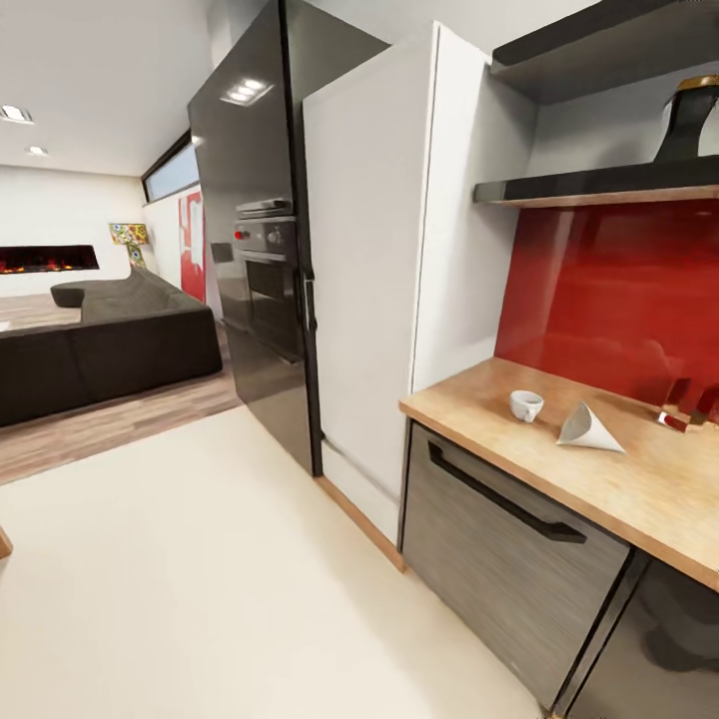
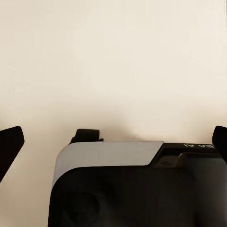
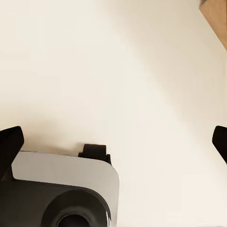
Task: Set up a coffee station on the kitchen countertop: keep the coffee maker on the countertop, move the bottle of coffee from the kitchen shelf to the counter next to the coffee maker, place a paper coffee filter on top of the coffee maker, put the saucer next to the coffee maker with the coffee cup on the saucer, and place the electric kettle next to the coffee maker.
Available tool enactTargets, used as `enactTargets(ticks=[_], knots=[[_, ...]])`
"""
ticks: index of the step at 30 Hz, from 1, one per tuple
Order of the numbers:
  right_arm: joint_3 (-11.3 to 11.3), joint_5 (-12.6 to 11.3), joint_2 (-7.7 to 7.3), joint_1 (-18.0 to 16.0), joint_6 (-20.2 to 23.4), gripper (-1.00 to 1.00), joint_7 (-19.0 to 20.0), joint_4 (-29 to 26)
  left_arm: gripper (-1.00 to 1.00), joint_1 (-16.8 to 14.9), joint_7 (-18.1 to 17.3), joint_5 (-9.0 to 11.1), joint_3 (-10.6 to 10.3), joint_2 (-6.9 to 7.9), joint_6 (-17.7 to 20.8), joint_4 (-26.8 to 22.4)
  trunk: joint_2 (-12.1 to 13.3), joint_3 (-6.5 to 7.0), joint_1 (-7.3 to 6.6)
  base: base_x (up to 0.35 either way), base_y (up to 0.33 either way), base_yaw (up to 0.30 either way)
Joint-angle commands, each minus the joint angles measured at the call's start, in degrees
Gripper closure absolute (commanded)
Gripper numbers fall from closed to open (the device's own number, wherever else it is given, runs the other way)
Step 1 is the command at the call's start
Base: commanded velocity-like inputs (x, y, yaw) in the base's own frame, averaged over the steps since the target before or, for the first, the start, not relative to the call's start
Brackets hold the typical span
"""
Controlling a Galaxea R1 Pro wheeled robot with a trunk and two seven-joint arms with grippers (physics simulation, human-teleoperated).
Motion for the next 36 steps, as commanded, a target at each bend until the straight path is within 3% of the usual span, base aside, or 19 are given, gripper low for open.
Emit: enactTargets(ticks=[1, 36], knots=[[0.0, 0.4, -0.02, 0.0, -0.2, -1.00, 0.0, 0.1, -1.00, 0.0, 0.0, 0.1, 0.3, -0.05, -0.1, -0.1, 0.0, -0.05, 0.01, 0.057, 0.059, -0.234], [0.0, 0.4, -0.02, 0.0, -0.2, -1.00, 0.0, 0.1, -1.00, 0.0, 0.0, 0.1, 0.3, 0.04, -0.1, -0.1, 0.0, -0.05, 0.01, 0.004, 0.005, -0.251]])
